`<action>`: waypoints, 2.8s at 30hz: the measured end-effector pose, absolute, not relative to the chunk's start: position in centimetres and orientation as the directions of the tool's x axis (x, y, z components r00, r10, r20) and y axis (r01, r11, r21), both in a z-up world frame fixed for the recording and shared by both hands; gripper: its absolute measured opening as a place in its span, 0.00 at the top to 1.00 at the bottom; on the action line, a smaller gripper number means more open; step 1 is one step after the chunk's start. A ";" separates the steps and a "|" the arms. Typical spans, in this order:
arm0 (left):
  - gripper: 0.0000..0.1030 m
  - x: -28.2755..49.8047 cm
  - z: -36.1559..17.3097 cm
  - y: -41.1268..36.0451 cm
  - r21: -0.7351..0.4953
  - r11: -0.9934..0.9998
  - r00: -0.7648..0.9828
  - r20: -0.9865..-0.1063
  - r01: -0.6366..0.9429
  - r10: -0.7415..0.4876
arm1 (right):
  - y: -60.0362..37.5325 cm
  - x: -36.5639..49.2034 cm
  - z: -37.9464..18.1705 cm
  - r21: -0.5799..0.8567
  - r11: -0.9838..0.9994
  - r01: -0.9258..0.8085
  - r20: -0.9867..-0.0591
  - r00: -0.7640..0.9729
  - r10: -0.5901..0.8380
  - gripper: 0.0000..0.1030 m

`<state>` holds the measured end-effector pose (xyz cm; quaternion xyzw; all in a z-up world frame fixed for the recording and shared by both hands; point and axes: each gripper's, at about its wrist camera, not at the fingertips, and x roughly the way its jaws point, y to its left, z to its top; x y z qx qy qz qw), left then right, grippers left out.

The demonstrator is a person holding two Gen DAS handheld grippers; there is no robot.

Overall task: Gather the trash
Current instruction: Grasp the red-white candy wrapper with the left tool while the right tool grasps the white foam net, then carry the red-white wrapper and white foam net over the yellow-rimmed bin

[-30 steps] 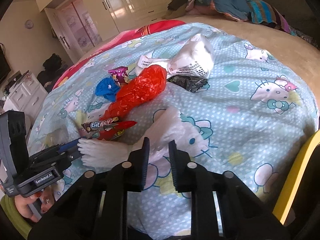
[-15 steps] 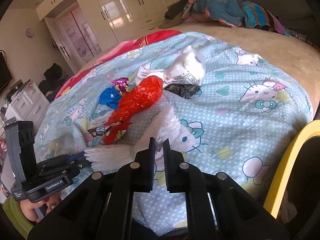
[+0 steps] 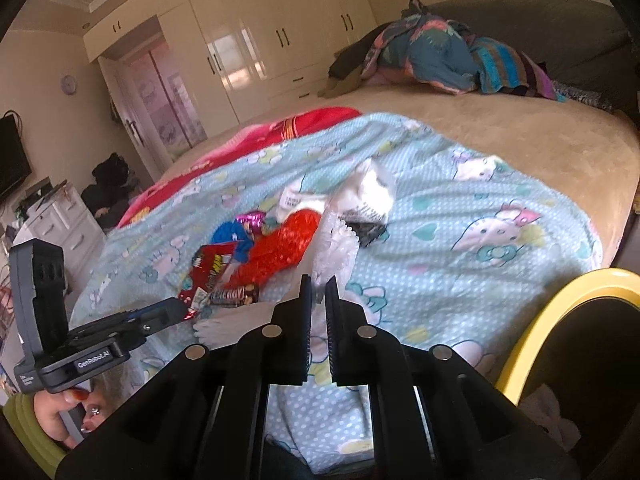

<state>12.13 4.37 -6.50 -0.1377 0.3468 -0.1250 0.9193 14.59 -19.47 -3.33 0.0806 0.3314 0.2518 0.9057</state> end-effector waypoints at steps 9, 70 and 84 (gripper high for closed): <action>0.86 11.4 -3.9 3.0 -0.351 0.918 0.745 -0.559 0.185 -0.364 | -22.0 13.7 -1.0 0.297 0.878 -0.376 -0.514 0.711 0.479 0.93; 0.86 9.0 -1.4 -10.7 -0.283 0.846 0.642 -0.555 0.452 -0.529 | -41.0 9.9 1.7 0.321 0.946 -0.052 -0.466 0.860 0.206 0.93; 0.86 8.7 -2.6 -14.0 -0.257 0.826 0.593 -0.593 0.502 -0.545 | -43.7 10.0 -0.4 0.320 0.947 0.007 -0.533 0.828 0.174 0.93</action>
